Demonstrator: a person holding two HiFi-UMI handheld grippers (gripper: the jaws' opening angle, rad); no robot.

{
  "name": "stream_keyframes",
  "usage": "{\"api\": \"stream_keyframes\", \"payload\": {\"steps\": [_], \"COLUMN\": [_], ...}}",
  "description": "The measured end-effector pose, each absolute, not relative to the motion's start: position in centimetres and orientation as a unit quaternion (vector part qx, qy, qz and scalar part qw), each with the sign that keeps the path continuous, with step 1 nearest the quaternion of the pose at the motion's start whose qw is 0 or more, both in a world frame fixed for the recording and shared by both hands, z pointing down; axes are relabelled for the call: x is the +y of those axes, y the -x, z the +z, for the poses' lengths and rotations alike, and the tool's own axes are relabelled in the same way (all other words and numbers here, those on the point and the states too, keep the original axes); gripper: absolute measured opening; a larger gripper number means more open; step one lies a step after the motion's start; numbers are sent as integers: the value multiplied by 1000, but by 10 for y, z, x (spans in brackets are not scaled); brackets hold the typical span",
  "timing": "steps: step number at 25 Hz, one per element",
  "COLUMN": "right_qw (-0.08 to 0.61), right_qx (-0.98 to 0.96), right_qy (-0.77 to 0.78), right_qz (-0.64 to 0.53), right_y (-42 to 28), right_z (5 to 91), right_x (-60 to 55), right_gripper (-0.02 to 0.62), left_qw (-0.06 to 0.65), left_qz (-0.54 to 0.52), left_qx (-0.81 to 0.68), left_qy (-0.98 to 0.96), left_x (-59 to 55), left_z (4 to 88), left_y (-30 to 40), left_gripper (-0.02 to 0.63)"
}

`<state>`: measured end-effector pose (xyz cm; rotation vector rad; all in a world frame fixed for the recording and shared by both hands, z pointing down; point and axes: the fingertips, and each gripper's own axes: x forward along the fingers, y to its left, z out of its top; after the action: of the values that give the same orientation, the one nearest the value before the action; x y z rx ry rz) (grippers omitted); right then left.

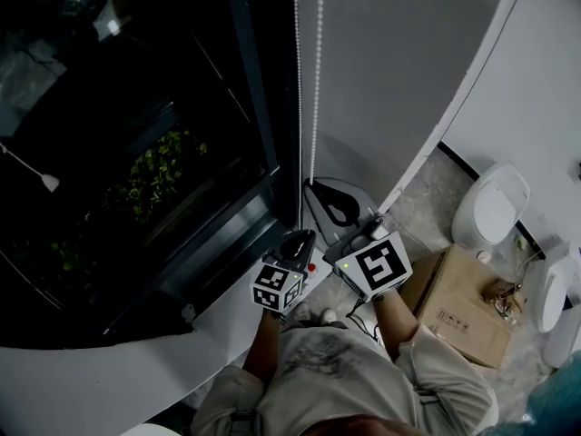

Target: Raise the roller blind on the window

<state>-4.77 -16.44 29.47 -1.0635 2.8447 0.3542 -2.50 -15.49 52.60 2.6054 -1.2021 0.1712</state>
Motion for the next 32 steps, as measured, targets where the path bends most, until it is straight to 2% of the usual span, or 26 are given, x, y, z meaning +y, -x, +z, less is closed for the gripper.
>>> {"api": "stream_keyframes", "payload": {"steps": [32], "right_qw": [-86], "right_qx": [926], "right_qy": [363], "right_qz": [50], "right_y": [55], "right_z": [437], "right_x": [-162], "right_gripper": [11], "left_qw": [227], "left_qz": [140], "left_qx": [-410], "left_qy": [-872], "left_x": [-141], "left_z": [662], "left_y": [30], "left_gripper": [23]}}
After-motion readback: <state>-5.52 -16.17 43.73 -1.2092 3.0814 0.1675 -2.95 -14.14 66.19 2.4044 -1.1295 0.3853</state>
